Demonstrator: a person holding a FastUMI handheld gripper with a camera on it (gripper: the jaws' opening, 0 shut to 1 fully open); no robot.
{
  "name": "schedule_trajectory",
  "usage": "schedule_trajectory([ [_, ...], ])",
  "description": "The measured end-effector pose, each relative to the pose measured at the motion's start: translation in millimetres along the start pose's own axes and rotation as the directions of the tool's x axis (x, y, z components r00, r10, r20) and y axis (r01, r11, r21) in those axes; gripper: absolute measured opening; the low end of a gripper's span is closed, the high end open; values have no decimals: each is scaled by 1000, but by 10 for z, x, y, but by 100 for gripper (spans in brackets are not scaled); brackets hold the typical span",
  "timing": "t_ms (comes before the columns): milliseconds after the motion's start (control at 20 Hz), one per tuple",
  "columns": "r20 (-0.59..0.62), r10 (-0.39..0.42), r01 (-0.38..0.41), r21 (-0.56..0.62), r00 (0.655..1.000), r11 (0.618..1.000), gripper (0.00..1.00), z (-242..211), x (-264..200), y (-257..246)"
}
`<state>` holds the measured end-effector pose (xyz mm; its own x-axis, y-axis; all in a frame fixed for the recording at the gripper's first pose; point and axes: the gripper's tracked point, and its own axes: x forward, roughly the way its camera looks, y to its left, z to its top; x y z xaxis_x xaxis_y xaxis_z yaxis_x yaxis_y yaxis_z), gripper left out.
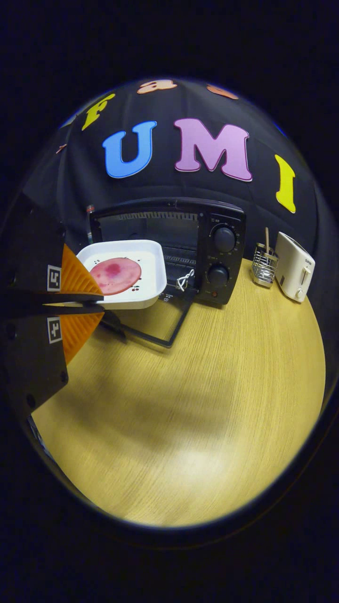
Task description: Open the toaster oven, put the food inside, and close the toaster oven door.
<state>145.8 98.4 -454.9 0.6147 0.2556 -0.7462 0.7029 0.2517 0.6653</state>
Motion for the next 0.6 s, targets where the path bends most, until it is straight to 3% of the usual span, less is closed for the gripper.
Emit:
schedule_trajectory([
  [250, 118, 11, -26, 120, 993, 992, 5, 52, 527, 513],
  [600, 197, -42, -1, 213, 979, 977, 5, 103, 1084, 710],
])
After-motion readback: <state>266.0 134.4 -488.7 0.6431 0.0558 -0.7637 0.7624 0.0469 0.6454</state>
